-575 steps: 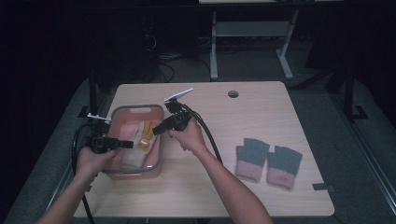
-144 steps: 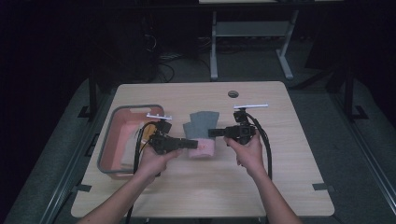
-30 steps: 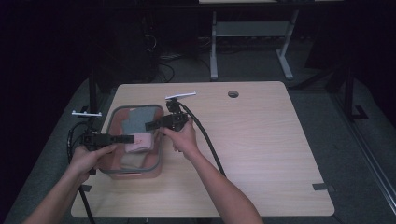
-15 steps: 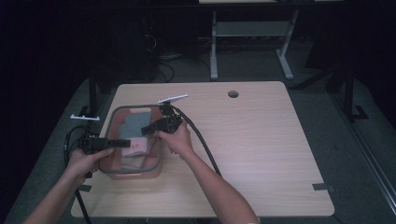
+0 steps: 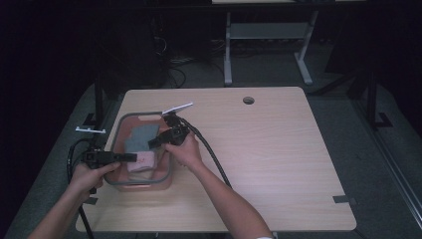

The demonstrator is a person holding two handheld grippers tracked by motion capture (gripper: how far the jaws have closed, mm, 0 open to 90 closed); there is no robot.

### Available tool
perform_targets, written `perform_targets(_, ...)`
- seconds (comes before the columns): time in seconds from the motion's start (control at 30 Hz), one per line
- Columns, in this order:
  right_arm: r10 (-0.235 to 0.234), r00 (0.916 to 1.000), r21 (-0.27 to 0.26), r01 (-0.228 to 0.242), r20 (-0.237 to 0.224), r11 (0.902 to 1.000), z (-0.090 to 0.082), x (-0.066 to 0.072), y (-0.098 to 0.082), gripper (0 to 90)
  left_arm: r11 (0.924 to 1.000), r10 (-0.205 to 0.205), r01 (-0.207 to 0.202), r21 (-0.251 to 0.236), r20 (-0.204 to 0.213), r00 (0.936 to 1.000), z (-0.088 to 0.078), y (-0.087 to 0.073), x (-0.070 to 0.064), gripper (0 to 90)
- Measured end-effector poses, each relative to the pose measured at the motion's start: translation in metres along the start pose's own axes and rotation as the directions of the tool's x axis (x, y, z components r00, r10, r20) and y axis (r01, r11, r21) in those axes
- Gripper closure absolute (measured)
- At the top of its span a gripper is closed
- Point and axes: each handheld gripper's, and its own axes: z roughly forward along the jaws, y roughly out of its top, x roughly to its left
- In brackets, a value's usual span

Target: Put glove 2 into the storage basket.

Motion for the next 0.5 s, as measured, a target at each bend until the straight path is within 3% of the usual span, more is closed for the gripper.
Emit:
perform_targets(0.27,-0.022,0.9985,0.023,0.020,0.051,0.9995,0.001,0.000,0.000,74.3,0.9994,0.012,-0.010,0.032,-0.055,0.9984,0.009,-0.003,0.004,66.2)
perform_targets(0.33,-0.022,0.9986,0.015,0.022,0.049,0.9996,-0.002,0.000,0.001,73.0,0.9994,0.003,-0.001,0.036,-0.059,0.9983,0.011,-0.003,0.004,65.7)
perform_targets(0.5,-0.033,0.9980,0.019,0.032,0.054,0.9993,-0.010,0.001,0.000,72.3,0.9986,0.029,-0.026,0.046,-0.083,0.9961,0.014,0.000,0.000,63.2)
